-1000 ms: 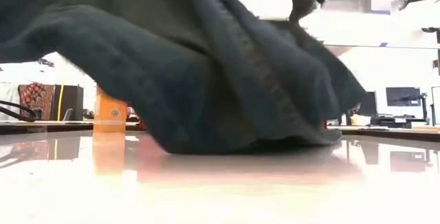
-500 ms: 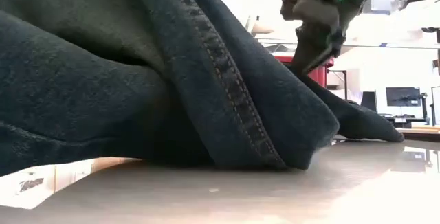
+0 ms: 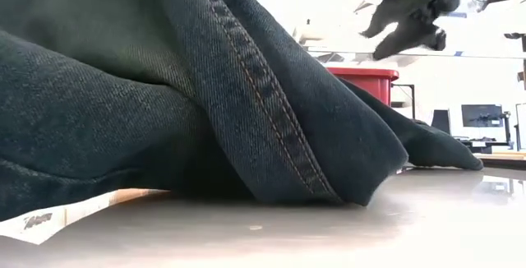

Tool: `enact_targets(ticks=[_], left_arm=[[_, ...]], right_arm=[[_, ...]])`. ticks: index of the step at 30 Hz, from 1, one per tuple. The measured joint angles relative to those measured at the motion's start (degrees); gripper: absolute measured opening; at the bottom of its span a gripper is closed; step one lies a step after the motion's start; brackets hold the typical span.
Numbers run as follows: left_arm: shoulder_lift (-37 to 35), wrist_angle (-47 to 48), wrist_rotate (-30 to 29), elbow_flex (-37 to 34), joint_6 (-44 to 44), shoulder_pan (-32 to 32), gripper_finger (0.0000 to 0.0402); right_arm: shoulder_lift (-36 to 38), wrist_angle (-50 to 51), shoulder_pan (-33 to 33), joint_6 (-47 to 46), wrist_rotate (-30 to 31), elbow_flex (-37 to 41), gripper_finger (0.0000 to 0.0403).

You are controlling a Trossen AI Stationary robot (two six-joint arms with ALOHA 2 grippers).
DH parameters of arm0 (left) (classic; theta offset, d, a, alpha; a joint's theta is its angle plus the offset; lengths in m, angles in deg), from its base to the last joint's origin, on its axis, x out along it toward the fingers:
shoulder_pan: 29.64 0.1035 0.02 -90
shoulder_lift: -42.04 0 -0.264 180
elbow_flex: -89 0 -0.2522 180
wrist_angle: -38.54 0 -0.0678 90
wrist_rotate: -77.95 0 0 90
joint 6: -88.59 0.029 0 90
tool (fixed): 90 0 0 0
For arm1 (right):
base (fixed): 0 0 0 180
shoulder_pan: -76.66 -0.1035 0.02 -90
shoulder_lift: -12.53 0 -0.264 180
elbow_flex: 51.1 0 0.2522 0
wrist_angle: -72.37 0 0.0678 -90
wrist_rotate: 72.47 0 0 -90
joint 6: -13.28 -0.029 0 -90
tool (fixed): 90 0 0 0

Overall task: Fold Laundry from Bin
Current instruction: Fold the blue pants

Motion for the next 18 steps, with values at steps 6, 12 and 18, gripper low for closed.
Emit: enact_targets(ticks=[6, 12, 18], left_arm=[[1.58, 4.38, -2.04, 0.00, -1.19, 0.01, 0.0000], [2.30, 5.34, -2.55, 0.00, -1.21, 0.00, 0.0000], [2.58, 5.21, -3.05, 0.00, -1.51, 0.00, 0.0000]], right_arm=[[-8.54, -11.77, -2.00, 7.24, -0.96, 3.83, 0.0237], [-16.35, -9.87, 2.10, 10.06, -3.66, 4.40, 0.0216], [-21.66, -6.39, 9.79, 10.33, -4.45, 4.38, 0.0192]])
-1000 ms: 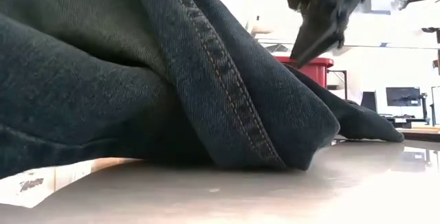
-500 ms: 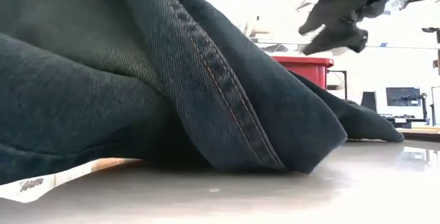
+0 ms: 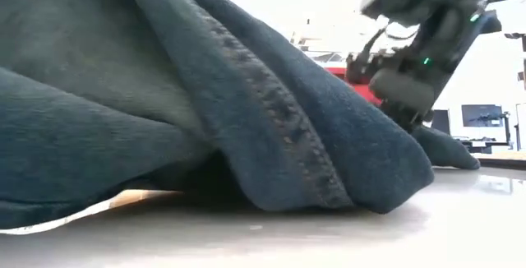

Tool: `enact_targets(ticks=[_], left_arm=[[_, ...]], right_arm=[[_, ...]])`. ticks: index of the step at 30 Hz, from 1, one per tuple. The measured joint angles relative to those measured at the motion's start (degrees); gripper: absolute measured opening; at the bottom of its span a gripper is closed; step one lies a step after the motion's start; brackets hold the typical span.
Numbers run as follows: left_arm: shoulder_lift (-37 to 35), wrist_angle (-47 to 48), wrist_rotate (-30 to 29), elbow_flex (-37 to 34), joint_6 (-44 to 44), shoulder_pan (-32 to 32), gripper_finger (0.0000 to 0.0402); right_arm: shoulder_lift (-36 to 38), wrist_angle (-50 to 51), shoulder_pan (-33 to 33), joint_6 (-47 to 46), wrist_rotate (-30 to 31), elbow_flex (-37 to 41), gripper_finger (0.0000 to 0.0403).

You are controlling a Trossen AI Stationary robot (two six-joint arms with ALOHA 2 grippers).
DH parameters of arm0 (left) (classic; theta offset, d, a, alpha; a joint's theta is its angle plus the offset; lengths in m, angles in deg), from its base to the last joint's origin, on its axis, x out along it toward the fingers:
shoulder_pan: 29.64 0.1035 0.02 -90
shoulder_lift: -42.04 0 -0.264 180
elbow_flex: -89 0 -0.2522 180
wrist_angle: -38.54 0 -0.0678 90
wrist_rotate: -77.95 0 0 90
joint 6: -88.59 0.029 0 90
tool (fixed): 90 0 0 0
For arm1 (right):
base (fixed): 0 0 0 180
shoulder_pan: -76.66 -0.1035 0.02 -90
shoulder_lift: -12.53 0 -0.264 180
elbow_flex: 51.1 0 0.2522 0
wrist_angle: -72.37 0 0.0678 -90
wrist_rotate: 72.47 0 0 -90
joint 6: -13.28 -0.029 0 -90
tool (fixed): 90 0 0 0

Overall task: Fold Laundry from Bin
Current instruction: Fold the blue pants

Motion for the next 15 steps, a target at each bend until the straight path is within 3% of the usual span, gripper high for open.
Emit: enact_targets(ticks=[8, 12, 15], left_arm=[[0.04, 0.06, -1.87, 0.00, -1.10, 0.02, 0.0000], [1.22, 4.01, -4.48, -0.20, -1.62, 0.01, 0.0000], [1.69, 4.01, -4.60, -5.23, -3.74, -0.21, 0.0000]], right_arm=[[-0.89, 19.23, 8.75, -16.44, 11.04, -0.24, 0.0175], [-0.96, 30.38, 12.18, -29.04, 12.71, 0.00, 0.0175], [0.31, 35.14, 12.30, -35.74, 12.62, 0.15, 0.0175]])
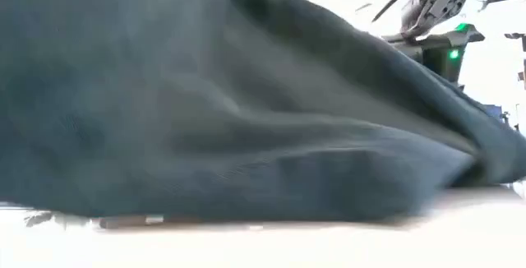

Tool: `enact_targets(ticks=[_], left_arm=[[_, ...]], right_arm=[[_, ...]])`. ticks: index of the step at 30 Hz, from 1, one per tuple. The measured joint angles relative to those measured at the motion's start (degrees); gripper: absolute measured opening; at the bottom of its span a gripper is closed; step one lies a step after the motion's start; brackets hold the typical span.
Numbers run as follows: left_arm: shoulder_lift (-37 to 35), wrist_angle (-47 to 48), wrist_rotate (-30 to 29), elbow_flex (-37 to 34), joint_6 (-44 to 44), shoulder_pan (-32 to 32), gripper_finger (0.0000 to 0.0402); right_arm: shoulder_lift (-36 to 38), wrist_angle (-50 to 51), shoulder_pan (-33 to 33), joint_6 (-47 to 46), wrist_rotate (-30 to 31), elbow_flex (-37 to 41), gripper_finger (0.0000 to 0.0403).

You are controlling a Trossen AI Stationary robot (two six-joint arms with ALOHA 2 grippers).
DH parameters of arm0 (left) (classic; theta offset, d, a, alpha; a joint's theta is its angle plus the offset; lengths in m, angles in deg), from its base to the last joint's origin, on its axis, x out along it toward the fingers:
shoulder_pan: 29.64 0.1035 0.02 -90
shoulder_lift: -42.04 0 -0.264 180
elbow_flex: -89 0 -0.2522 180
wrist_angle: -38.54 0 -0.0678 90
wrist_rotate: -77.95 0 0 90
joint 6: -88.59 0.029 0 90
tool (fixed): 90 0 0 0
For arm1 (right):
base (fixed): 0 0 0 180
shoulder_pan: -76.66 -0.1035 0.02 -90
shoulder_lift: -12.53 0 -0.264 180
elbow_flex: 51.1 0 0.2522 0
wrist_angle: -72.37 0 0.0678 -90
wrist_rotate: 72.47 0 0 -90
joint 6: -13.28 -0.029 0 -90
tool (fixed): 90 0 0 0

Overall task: Fold Laundry from Bin
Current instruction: Fold the blue pants

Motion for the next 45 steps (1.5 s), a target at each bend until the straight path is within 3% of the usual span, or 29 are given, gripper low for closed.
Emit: enact_targets(ticks=[7, 9, 12, 16, 19, 24, 30, 37, 45], left_arm=[[-8.21, -16.13, -5.45, -25.97, -8.13, -1.90, 0.0000], [-12.40, -22.94, -6.94, -33.51, -10.79, -1.87, 0.0000], [-19.43, -29.92, -10.51, -42.39, -13.67, -1.27, 0.0000], [-26.83, -28.65, -16.30, -51.74, -18.63, -0.80, 0.0000], [-30.59, -28.65, -20.49, -56.41, -19.32, -0.80, 0.0000], [-34.07, -26.74, -26.60, -59.49, -19.29, -0.80, 0.0000], [-34.50, -26.19, -26.17, -59.49, -19.47, -0.80, 0.0000], [-34.50, -25.44, -25.73, -59.49, -19.84, -0.80, 0.0000], [-34.52, -23.86, -23.61, -59.49, -21.48, -0.80, 0.0000]], right_arm=[[13.69, 8.83, -7.32, -8.76, -0.13, 0.00, 0.0175], [18.93, 6.81, -10.07, -8.70, -0.27, 0.00, 0.0175], [25.29, -6.26, -13.75, -2.09, -3.18, -0.01, 0.0180], [27.58, -28.85, -16.68, 8.18, -4.22, -0.13, 0.0199], [24.24, -42.16, -14.43, 13.60, -6.81, -0.19, 0.0219], [11.70, -58.23, -8.48, 14.25, -19.82, -0.15, 0.0255], [-4.02, -73.21, -6.37, 11.89, -29.88, -1.88, 0.0274], [-15.74, -74.15, -7.41, 13.69, -35.96, -11.74, 0.0275], [-20.20, -62.90, -7.69, 15.88, -33.25, -19.85, 0.0263]])
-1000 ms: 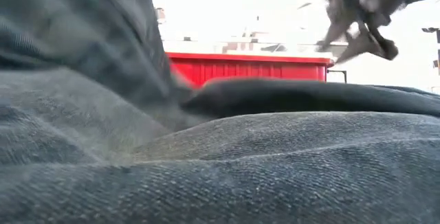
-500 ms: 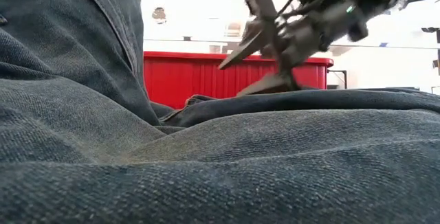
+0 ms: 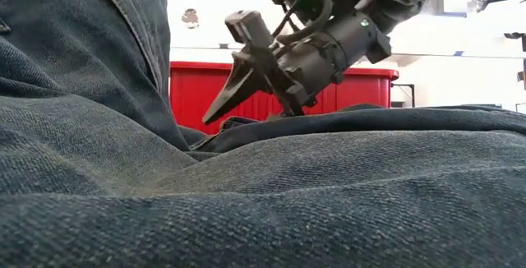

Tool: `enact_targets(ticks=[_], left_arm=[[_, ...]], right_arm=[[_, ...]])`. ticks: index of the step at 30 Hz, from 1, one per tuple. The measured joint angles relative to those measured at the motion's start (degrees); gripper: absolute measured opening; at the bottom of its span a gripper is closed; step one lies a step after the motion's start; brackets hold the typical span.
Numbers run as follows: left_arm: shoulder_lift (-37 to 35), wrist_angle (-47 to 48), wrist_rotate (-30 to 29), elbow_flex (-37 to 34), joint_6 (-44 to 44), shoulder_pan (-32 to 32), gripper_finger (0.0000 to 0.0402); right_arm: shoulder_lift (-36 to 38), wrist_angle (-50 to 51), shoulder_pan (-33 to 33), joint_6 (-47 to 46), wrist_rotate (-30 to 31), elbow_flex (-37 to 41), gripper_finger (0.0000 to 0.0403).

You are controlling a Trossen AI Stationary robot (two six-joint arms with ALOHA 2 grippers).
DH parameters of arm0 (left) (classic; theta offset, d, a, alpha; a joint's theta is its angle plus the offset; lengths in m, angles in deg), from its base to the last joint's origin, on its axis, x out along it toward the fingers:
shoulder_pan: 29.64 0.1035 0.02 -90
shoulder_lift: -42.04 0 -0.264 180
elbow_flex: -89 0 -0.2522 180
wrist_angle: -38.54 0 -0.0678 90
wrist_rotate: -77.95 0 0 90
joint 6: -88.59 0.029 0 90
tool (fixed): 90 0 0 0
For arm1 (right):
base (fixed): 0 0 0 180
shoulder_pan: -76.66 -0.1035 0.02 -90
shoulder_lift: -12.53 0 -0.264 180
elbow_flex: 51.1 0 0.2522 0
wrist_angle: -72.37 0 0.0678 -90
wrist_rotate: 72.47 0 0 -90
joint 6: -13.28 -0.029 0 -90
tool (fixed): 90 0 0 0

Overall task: Fold Laundry from Bin
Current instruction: Fold the blue pants

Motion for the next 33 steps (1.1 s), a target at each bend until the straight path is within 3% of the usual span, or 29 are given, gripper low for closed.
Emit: enact_targets(ticks=[3, 8, 9, 13, 16, 23, 28, 33], left_arm=[[0.00, 1.35, 0.06, 0.00, -0.17, 0.00, 0.0000], [0.00, 6.23, -0.23, 0.00, -0.54, 0.00, 0.0000], [0.00, 7.78, -0.67, 0.00, -1.06, 0.00, 0.0000], [-0.04, 14.55, -4.93, -0.94, -6.29, -0.25, 0.0000], [-1.27, 12.91, -7.30, -5.58, -9.98, -0.76, 0.0000], [-1.41, 10.79, -20.20, -14.82, -18.93, -0.72, 0.0012], [-1.37, 10.99, -19.82, -13.72, -19.36, -0.72, 0.0080], [-1.36, 16.57, -15.63, -6.75, -20.59, -0.71, 0.0158]], right_arm=[[0.27, -0.17, 0.01, 1.21, 0.01, -0.96, 0.0211], [4.48, 1.13, 0.03, 5.54, -1.83, -0.86, 0.0044], [5.74, 1.60, 0.08, 6.89, -2.76, -0.82, 0.0028], [11.70, 8.12, 0.27, 10.70, -2.86, 0.23, 0.0036], [15.91, 11.13, 1.03, 10.29, -0.43, 5.61, 0.0033], [19.26, -6.90, 4.17, 2.39, -0.99, 20.25, 0.0027], [19.15, -11.79, 5.07, 0.47, -1.82, 23.57, 0.0027], [19.17, -12.17, 5.85, 1.86, -3.24, 23.81, 0.0027]])
